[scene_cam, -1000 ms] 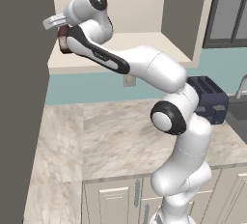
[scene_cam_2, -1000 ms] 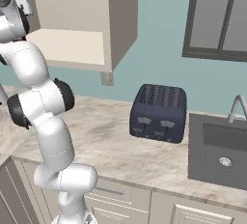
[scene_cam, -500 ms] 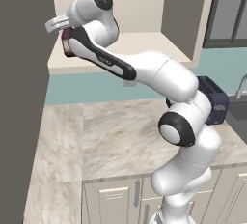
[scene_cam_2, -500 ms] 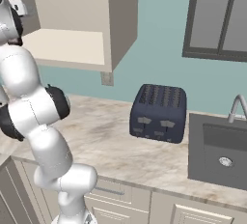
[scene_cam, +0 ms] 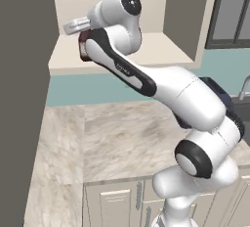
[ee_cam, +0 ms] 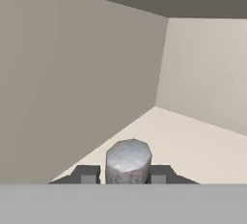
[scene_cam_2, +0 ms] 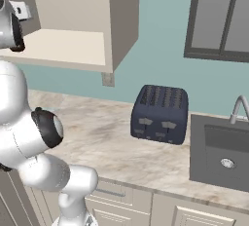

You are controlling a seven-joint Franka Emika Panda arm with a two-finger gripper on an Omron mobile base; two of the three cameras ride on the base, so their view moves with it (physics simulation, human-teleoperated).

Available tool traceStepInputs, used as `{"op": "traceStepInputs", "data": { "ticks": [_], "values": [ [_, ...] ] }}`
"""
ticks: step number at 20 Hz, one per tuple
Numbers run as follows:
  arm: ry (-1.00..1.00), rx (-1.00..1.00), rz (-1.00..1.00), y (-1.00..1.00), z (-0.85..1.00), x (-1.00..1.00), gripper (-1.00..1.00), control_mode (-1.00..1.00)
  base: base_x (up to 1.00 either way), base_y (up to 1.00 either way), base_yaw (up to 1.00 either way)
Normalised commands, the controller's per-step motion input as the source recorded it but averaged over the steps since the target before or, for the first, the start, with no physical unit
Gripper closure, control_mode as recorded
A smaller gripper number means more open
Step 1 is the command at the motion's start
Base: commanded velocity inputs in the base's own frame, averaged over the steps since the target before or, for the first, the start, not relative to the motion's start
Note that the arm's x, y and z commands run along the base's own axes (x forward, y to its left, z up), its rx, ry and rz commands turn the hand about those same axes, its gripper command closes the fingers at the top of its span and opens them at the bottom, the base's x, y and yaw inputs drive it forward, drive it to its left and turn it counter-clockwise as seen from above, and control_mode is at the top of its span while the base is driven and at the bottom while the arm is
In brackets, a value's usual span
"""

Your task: Collect the paprika, ketchup, and shaker from the cabinet and place them next to the stove.

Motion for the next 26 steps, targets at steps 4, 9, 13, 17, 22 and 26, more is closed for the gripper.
{"op": "traceStepInputs", "data": {
  "ticks": [4, 9, 13, 17, 22, 26],
  "values": [
    [-0.04, 0.07, 0.0, -0.76, -0.01, -0.42, 1.0, -1.0, 0.0, 0.0, 0.0],
    [-0.01, 0.07, 0.0, -0.71, -0.13, -0.46, 1.0, -1.0, 0.0, 0.0, 0.0],
    [0.0, 0.05, 0.0, -0.61, -0.24, -0.53, 1.0, -1.0, 0.0, 0.0, 0.0],
    [0.0, 0.03, 0.0, -0.53, -0.23, -0.57, 1.0, -1.0, 0.0, 0.0, 0.0],
    [0.0, 0.0, 0.0, -0.38, -0.18, -0.6, 1.0, -1.0, 0.0, 0.0, 0.0],
    [0.01, 0.0, 0.0, -0.14, -0.26, -0.46, 1.0, -1.0, 0.0, 0.0, 0.0]
  ]
}}
